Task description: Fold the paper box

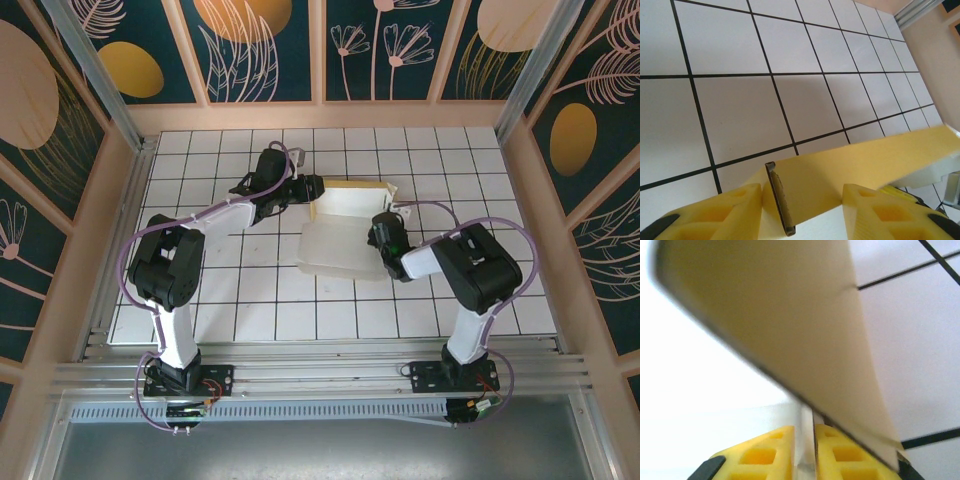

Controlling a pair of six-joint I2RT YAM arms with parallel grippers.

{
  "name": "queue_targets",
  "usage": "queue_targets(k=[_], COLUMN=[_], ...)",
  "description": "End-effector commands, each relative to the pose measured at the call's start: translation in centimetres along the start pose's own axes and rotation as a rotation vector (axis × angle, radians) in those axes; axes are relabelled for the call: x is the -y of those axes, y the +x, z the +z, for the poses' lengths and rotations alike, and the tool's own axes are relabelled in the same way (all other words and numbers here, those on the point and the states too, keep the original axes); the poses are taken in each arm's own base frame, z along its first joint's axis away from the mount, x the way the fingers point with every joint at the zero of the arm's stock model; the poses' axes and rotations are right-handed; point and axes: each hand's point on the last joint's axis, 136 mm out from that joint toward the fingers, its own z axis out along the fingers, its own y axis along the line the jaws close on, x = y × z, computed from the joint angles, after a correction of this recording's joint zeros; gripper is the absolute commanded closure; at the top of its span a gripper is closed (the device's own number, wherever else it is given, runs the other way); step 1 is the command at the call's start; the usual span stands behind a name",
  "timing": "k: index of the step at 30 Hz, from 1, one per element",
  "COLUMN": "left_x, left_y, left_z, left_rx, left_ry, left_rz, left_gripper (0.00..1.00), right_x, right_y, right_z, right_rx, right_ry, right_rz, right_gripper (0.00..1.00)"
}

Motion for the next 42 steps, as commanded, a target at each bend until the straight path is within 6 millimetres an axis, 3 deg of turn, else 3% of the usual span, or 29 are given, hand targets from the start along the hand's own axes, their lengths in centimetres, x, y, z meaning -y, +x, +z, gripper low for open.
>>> queue_targets(k=[1, 7, 12, 17, 20, 24, 26, 27, 30, 36, 42], left_x=[2.0, 1.9, 1.5, 1.4, 1.6, 1.6, 1.6, 1.6, 2.0, 2.4, 3.3], left_y=[2.3, 2.2, 2.1, 1.9, 1.8, 1.8, 1.8, 1.8, 1.2, -0.1, -0.9], left_z=[0.8, 0.8, 0.7, 0.8, 0.8, 1.0, 1.0, 1.1, 0.7, -0.4, -1.7], left_rx=[-0.071, -0.066, -0.062, -0.062, -0.061, -0.066, -0.066, -0.065, -0.044, -0.001, 0.023], left_ry=[0.079, 0.069, 0.045, 0.034, 0.039, 0.042, 0.044, 0.046, 0.051, 0.032, 0.041], left_rz=[0.02, 0.023, 0.027, 0.037, 0.039, 0.037, 0.035, 0.035, 0.039, 0.056, 0.062], left_gripper=[0.55, 0.55, 0.55, 0.55, 0.55, 0.55, 0.55, 0.55, 0.48, 0.35, 0.26], right_x=[-2.6, -3.3, -3.9, -5.5, -5.5, -3.8, -0.6, 1.3, 4.7, 4.4, 5.2], right_y=[-0.9, 0.1, -0.5, -2.0, -3.5, -7.1, -9.6, -10.9, -12.9, -12.5, -12.2], right_z=[0.3, 0.9, -0.7, -4.6, -8.2, -13.3, -14.3, -14.3, -12.9, -9.0, -6.6], right_rx=[0.063, 0.035, 0.028, 0.016, 0.042, 0.126, 0.175, 0.187, 0.136, 0.01, 0.122], right_ry=[-0.007, 0.013, -0.045, -0.193, -0.272, -0.392, -0.395, -0.39, -0.418, -0.614, -0.61], right_rz=[-0.194, -0.251, -0.195, -0.136, -0.094, -0.068, 0.023, 0.073, 0.097, -0.066, -0.254], right_gripper=[0.82, 0.82, 0.75, 0.63, 0.57, 0.49, 0.43, 0.37, 0.33, 0.27, 0.25])
